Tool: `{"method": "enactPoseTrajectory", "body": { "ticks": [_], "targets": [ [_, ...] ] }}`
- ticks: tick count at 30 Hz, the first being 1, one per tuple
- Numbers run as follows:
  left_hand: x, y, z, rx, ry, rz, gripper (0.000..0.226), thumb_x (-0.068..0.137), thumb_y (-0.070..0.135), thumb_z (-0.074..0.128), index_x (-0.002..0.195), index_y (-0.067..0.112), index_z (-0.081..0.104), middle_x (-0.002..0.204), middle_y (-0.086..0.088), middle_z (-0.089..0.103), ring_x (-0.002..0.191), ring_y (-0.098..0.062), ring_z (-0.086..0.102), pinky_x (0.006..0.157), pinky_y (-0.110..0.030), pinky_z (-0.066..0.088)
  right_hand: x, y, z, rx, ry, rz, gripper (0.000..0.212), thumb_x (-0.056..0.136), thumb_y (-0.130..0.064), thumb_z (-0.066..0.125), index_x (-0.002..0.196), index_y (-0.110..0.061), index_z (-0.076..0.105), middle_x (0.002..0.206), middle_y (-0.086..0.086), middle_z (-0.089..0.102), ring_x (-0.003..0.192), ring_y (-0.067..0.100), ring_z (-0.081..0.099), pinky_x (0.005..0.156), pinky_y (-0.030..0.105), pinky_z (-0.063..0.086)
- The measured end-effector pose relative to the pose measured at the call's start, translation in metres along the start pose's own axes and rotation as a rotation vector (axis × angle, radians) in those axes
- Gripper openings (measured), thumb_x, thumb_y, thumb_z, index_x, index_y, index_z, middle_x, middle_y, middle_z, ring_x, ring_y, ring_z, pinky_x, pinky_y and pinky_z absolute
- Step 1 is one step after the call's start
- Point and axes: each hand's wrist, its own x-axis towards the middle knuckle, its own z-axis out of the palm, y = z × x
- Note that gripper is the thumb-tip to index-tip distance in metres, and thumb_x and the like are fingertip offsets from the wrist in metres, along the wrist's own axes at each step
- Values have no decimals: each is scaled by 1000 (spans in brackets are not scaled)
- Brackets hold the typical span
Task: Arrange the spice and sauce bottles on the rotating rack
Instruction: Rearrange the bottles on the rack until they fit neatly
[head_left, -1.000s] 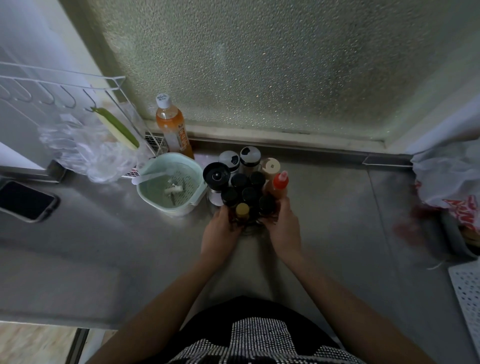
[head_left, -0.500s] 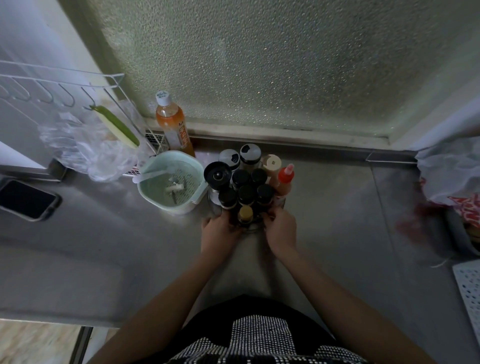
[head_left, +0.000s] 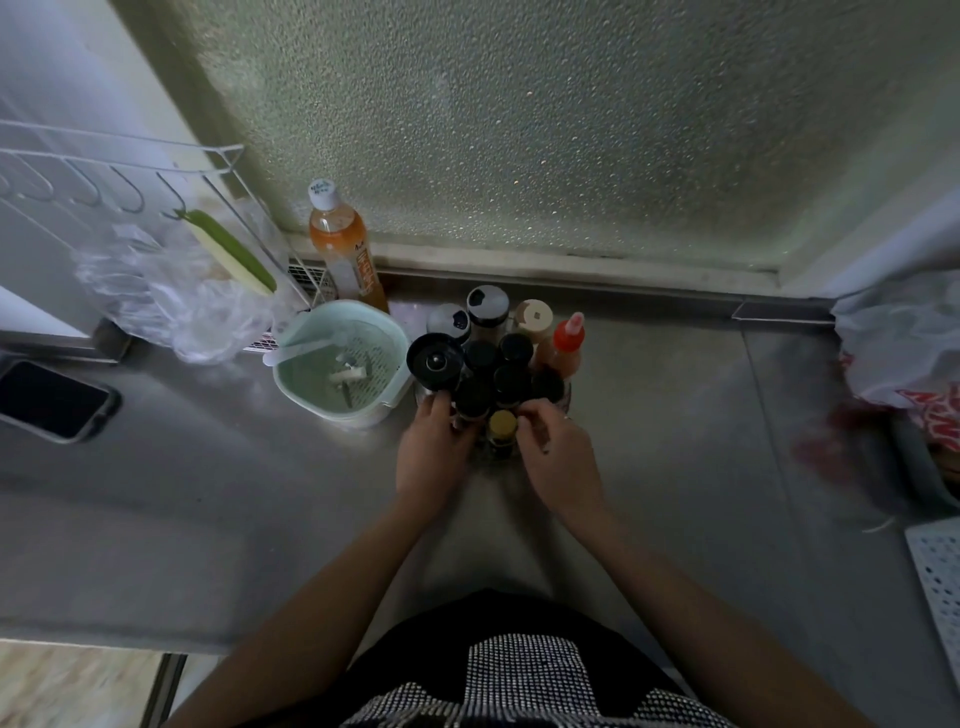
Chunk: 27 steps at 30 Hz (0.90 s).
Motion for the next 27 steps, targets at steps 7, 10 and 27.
{"method": "enactPoseTrajectory", "body": {
  "ticks": [7, 10, 27],
  "targets": [
    [4, 4, 8, -47, 34, -134, 26, 84, 20, 61, 99, 2, 51, 99, -22, 64, 94, -40, 60, 72, -43, 48, 27, -36, -16, -142, 119, -242, 17, 90, -14, 51, 105, -13, 59, 98, 7, 63, 90, 19, 58, 72, 25, 44],
    [4, -2, 10, 16, -10, -158, 15, 80, 11, 58, 85, 2, 48, 91, -24, 63, 87, -41, 59, 65, -40, 43, 68, -59, -18, -331, -98, -272, 23, 89, -11, 52, 112, -9, 56, 109, 11, 63, 107, 25, 53, 85, 29, 39],
    [12, -9, 11, 200, -110, -55, 21, 90, 24, 50, 101, 6, 50, 105, -21, 63, 96, -40, 61, 72, -40, 46, 107, -59, 0, -531, -336, -138, 46, 82, -23, 68, 124, -15, 50, 119, 18, 55, 111, 33, 52, 91, 44, 46]
  ]
}}
